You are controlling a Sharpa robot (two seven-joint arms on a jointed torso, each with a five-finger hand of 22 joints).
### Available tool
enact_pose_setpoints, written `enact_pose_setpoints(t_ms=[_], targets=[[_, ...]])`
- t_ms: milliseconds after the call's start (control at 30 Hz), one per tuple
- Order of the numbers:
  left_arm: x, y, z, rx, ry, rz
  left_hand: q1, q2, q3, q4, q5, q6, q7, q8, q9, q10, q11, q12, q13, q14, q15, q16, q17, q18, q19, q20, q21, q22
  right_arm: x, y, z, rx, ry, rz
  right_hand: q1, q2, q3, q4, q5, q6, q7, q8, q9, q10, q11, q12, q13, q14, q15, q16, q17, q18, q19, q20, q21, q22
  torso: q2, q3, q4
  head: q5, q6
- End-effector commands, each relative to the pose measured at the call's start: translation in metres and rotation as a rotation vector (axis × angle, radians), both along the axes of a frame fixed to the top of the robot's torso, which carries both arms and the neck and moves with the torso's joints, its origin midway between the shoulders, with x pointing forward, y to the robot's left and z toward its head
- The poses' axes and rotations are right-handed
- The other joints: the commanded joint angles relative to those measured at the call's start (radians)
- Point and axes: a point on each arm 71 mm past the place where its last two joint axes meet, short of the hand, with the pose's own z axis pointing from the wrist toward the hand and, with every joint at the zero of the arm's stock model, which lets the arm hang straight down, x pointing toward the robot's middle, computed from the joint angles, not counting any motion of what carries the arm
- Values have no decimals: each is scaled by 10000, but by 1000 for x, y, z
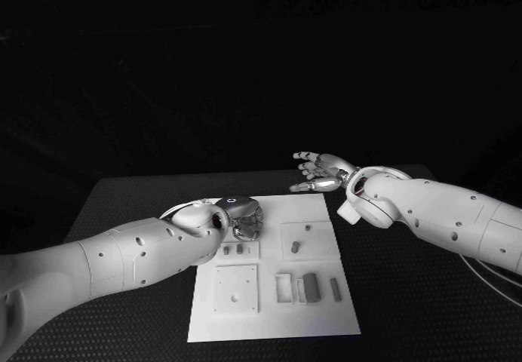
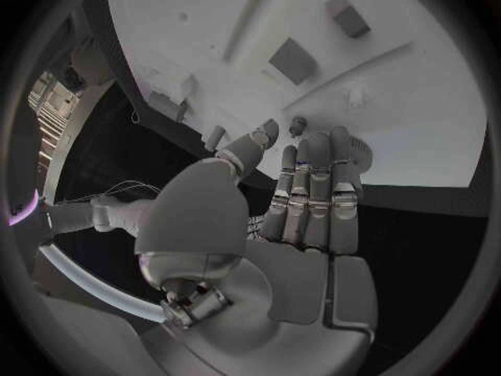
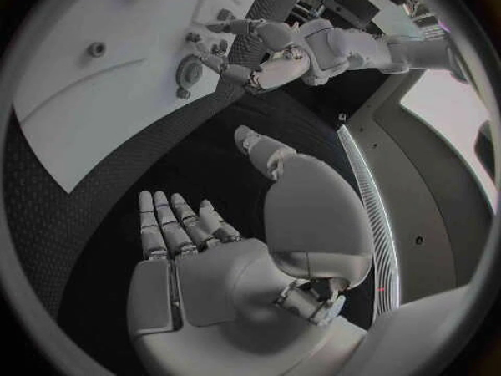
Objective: Assemble the parts on the task board
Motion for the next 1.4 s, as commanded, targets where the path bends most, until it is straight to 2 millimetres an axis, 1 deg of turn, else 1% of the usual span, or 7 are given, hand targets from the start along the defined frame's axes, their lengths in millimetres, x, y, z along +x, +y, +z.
enact_pose_setpoints(t_ms=[33,167,400,733,900,1267,1400], targets=[[0,-2,-1,67,-151,-133,34,60,24,14,-44,-19,17,-36,-14,50,-2,-40,-13,68,-12,5,16,83,57,-1,9,14,-1,2,0,-68,30,208,11,94,-67,8,-24,3,91,71,24,95,18,46,16,94,-24,69,38,-147,-35,-31,55,9,1,-2,2,-11,-22],[1,-1,-3,116,-121,-73,36,62,22,11,-45,-18,14,-35,-16,54,-3,-46,-14,71,-13,5,20,85,60,-3,10,17,-1,3,0,-64,57,237,-4,123,-94,8,-23,27,115,147,129,186,29,69,30,107,-24,98,79,-152,-30,-38,75,38,10,6,-4,-9,-26],[4,2,-7,265,-22,85,7,80,4,18,-50,-22,19,-36,-26,60,-2,-69,-19,74,-13,2,30,84,63,-2,7,23,-1,3,-1,-52,96,243,-56,214,-174,-12,-22,53,255,272,289,314,57,100,45,135,-25,158,167,-163,-16,-52,118,123,0,13,-2,-1,-42],[6,2,-7,174,-163,10,-54,92,-41,22,-61,-11,19,-28,-40,107,-8,-94,-19,65,-14,-14,45,79,54,2,-6,30,-1,3,-1,-47,163,275,-136,326,-267,-34,-21,89,351,387,434,524,92,151,73,134,-25,184,218,-176,-28,-61,133,93,-8,8,2,2,-60],[6,0,-8,160,-169,-20,-59,110,-46,20,-59,-8,10,-26,-44,116,-9,-102,-19,60,-15,-21,49,80,49,1,-12,31,-1,4,-1,-24,198,305,-186,416,-338,-72,-17,110,476,453,515,596,108,164,76,127,-26,192,244,-182,-19,-70,155,162,-2,2,-1,7,-62],[5,-3,-11,307,62,-61,-31,154,-49,10,-57,25,21,-7,-57,183,-29,-124,-15,104,-35,-7,81,91,91,-16,0,50,-1,5,-2,-8,224,334,-230,478,-399,-110,-16,135,547,506,577,665,126,178,80,124,-26,198,263,-189,-24,-73,160,152,-6,7,-4,21,-114],[6,-1,-11,355,82,-12,-25,181,-47,11,-56,54,29,9,-60,223,-39,-126,-9,108,-42,-11,90,90,95,-19,-4,55,-1,6,-2,-5,232,344,-237,486,-409,-118,-15,138,557,514,587,673,137,178,80,119,-26,195,261,-190,-22,-74,163,161,-9,8,-4,20,-102]])
